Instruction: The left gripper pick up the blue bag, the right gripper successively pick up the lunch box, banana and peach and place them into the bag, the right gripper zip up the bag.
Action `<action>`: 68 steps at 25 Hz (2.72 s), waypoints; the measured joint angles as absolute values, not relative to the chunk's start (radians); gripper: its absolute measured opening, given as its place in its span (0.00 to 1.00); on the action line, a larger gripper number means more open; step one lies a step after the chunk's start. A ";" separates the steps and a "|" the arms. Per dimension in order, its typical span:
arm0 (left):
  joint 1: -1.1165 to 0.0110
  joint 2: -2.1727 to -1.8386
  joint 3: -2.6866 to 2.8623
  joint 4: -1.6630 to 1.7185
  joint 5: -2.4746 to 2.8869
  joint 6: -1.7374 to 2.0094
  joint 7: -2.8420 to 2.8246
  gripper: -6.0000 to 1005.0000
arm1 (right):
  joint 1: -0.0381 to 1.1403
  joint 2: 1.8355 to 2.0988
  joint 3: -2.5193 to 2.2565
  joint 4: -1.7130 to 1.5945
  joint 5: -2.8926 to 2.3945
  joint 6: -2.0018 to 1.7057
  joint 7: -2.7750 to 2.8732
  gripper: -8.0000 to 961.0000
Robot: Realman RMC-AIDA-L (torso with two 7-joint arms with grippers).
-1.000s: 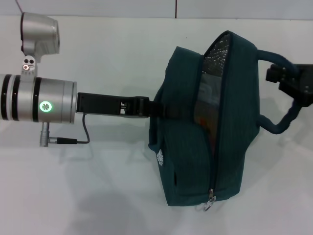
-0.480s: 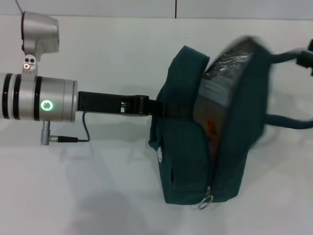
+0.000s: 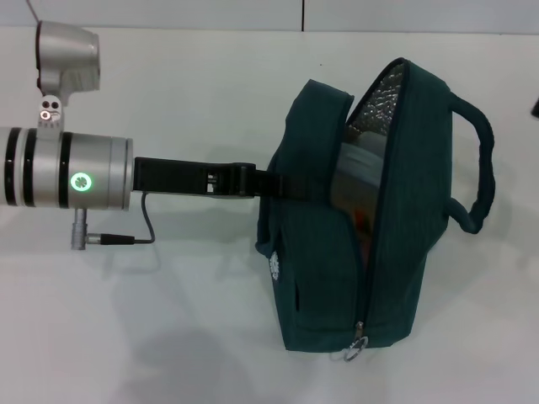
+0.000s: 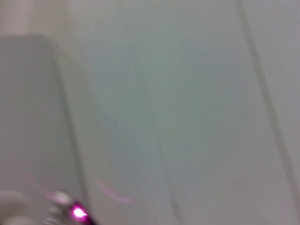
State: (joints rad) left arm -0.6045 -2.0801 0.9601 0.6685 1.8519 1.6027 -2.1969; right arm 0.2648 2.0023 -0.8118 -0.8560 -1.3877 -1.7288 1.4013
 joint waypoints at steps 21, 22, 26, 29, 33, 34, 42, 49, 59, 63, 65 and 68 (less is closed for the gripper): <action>-0.611 -2.083 0.960 0.666 1.851 1.591 -2.198 0.06 | 0.491 2.012 -1.044 -0.536 -1.939 -1.776 1.388 0.72; -0.611 -2.083 0.961 0.666 1.851 1.591 -2.199 0.06 | 0.499 2.013 -1.052 -0.529 -1.942 -1.768 1.388 0.72; -0.611 -2.083 0.962 0.666 1.850 1.591 -2.201 0.06 | 0.526 2.017 -1.078 -0.496 -1.943 -1.734 1.390 0.72; -0.609 -2.083 0.962 0.666 1.849 1.591 -2.201 0.06 | 0.549 2.019 -1.100 -0.468 -1.941 -1.717 1.393 0.72; -0.609 -2.083 0.962 0.666 1.847 1.591 -2.200 0.06 | 0.568 2.022 -1.115 -0.450 -1.936 -1.715 1.393 0.72; -0.609 -2.083 0.962 0.666 1.846 1.591 -2.200 0.06 | 0.569 2.023 -1.118 -0.450 -1.931 -1.714 1.393 0.72; -0.612 -2.084 0.966 0.662 1.843 1.592 -2.199 0.06 | 0.568 2.028 -1.155 -0.449 -1.868 -1.695 1.385 0.72; -0.615 -2.085 0.962 0.656 1.835 1.593 -2.202 0.06 | 0.570 2.028 -1.156 -0.450 -1.859 -1.682 1.380 0.72; -0.626 -2.085 0.967 0.655 1.808 1.594 -2.217 0.06 | 0.575 2.026 -1.183 -0.452 -1.842 -1.600 1.388 0.72; -0.628 -2.086 0.969 0.655 1.808 1.596 -2.220 0.06 | 0.587 2.026 -1.215 -0.452 -1.837 -1.619 1.389 0.71; -0.626 -2.086 0.969 0.655 1.808 1.597 -2.220 0.06 | 0.587 2.025 -1.217 -0.452 -1.836 -1.625 1.395 0.71; -0.621 -2.085 0.967 0.655 1.808 1.598 -2.220 0.06 | 0.587 2.022 -1.217 -0.453 -1.834 -1.632 1.404 0.71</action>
